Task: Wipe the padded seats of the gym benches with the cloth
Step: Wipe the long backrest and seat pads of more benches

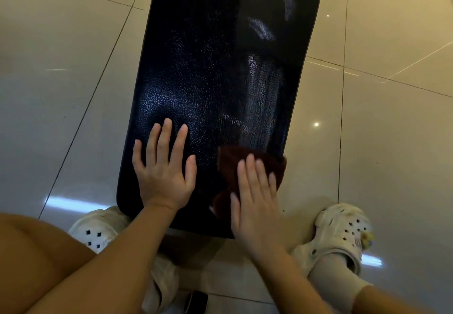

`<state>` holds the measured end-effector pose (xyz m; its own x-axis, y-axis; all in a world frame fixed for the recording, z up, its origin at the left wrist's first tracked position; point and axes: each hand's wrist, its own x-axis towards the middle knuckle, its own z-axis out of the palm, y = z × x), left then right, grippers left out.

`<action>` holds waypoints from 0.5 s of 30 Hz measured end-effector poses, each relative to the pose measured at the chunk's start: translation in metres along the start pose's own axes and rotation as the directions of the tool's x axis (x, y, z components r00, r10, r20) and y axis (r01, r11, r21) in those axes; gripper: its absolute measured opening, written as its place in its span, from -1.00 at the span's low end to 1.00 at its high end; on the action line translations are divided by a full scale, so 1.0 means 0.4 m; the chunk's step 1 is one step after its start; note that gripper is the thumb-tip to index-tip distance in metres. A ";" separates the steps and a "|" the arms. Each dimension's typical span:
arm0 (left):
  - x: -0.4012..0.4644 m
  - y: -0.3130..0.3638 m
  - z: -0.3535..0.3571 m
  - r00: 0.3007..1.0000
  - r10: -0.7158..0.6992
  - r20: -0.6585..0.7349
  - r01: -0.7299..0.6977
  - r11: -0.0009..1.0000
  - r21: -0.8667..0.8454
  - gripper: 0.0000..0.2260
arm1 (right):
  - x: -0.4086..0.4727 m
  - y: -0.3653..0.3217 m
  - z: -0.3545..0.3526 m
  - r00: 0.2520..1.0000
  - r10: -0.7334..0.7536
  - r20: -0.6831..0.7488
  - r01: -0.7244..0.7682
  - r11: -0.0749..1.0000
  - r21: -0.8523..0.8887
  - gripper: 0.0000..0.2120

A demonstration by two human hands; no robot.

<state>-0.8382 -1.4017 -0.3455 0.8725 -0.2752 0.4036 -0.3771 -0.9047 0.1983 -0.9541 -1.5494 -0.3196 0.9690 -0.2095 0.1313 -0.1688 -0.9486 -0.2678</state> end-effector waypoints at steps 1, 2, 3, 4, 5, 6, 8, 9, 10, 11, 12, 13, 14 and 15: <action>0.000 0.000 0.000 1.000 -0.001 0.002 0.001 1.000 0.000 -0.53 | -0.050 -0.006 0.010 1.000 -0.002 0.015 0.003 1.000 -0.018 -0.48; -0.001 -0.001 0.001 1.000 -0.002 0.001 0.002 1.000 0.000 -0.53 | -0.083 -0.010 0.019 1.000 -0.001 0.025 0.002 0.999 -0.045 -0.47; -0.003 0.000 0.001 1.000 -0.004 -0.001 0.004 1.000 0.000 -0.53 | -0.099 -0.011 0.026 0.999 0.006 0.033 -0.003 0.998 -0.068 -0.46; -0.005 0.001 0.002 1.000 -0.006 -0.006 0.006 1.000 0.003 -0.54 | -0.100 -0.010 0.030 0.999 0.010 0.039 -0.007 0.997 -0.083 -0.43; -0.006 0.002 0.002 1.000 -0.007 -0.007 0.007 1.000 0.007 -0.54 | -0.090 -0.009 0.030 0.999 0.010 0.044 -0.006 0.996 -0.088 -0.40; -0.006 0.002 0.002 1.000 -0.005 -0.004 0.005 1.000 0.010 -0.54 | -0.071 -0.010 0.025 0.999 0.008 0.044 -0.004 0.996 -0.090 -0.38; -0.003 0.002 0.002 1.000 -0.006 -0.002 0.006 1.000 0.017 -0.54 | 0.002 -0.007 0.014 0.999 0.031 0.014 -0.029 0.994 -0.104 -0.35; -0.003 0.001 0.002 1.000 -0.007 -0.001 0.007 1.000 0.021 -0.53 | 0.055 -0.004 0.008 0.998 0.059 -0.017 -0.060 0.991 -0.115 -0.34; -0.005 0.001 0.001 1.000 -0.009 0.004 0.009 1.000 0.023 -0.53 | 0.114 0.000 0.002 0.994 0.094 -0.051 -0.100 0.987 -0.128 -0.32; -0.007 0.001 0.001 1.000 -0.011 0.012 0.011 1.000 0.023 -0.52 | 0.173 0.007 -0.006 0.988 0.132 -0.077 -0.142 0.981 -0.136 -0.31; -0.008 0.002 0.001 1.000 -0.013 0.021 0.013 1.000 0.023 -0.52 | 0.226 0.013 -0.014 0.982 0.165 -0.091 -0.176 0.974 -0.141 -0.31; -0.007 0.004 0.001 0.999 -0.015 0.029 0.014 1.000 0.025 -0.52 | 0.266 0.018 -0.019 0.978 0.179 -0.102 -0.193 0.970 -0.147 -0.31; -0.006 0.005 0.000 0.999 -0.019 0.040 0.018 0.999 0.026 -0.51 | 0.284 0.020 -0.022 0.977 0.182 -0.110 -0.197 0.969 -0.151 -0.32; -0.004 0.005 -0.001 0.998 -0.025 0.055 0.023 0.999 0.024 -0.51 | 0.282 0.019 -0.021 0.977 0.180 -0.112 -0.196 0.969 -0.151 -0.34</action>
<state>-0.8404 -1.4028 -0.3455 0.8972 -0.2701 0.3493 -0.3489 -0.9185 0.1859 -0.8477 -1.5823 -0.2987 0.8961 -0.4025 0.1871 -0.3810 -0.9138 -0.1408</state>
